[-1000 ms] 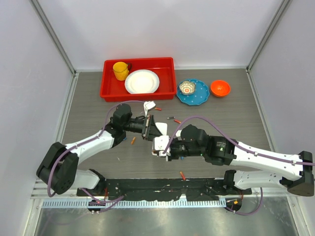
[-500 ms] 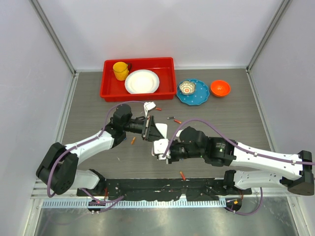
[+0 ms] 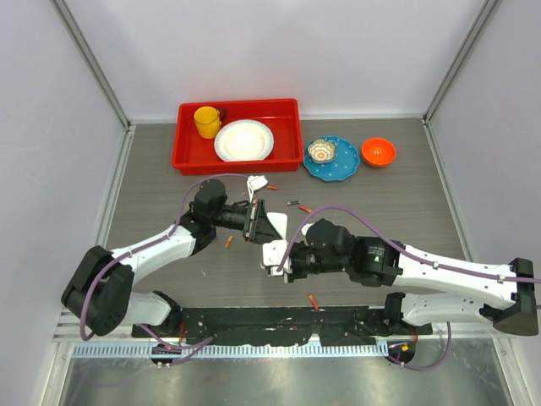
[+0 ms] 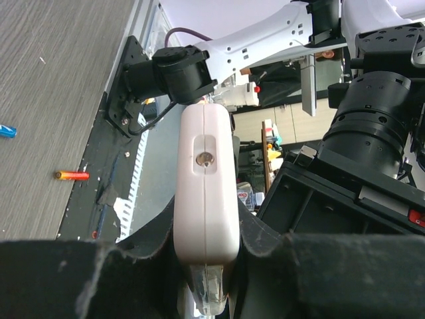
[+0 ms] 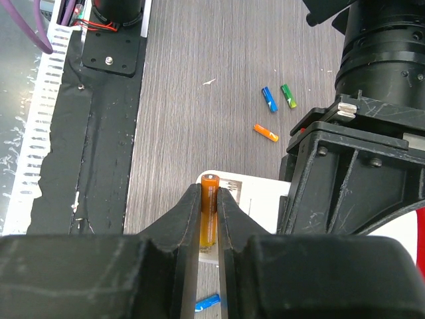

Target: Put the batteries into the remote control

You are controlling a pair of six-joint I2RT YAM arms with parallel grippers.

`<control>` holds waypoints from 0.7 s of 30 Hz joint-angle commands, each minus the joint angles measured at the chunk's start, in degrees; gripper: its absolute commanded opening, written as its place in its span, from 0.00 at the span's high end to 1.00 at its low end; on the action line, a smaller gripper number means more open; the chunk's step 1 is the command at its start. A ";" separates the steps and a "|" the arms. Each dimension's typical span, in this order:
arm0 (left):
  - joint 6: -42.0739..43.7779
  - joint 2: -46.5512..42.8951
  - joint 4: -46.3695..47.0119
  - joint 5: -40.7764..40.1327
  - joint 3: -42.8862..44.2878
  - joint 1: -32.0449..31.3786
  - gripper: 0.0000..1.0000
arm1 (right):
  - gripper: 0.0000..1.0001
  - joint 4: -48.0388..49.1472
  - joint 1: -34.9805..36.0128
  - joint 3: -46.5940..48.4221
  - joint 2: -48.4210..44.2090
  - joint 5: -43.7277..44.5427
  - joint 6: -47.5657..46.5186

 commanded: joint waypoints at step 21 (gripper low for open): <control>0.74 -6.77 -0.39 -0.88 -0.08 -0.33 1.00 | 0.99 -6.37 0.42 0.62 2.17 7.56 -0.17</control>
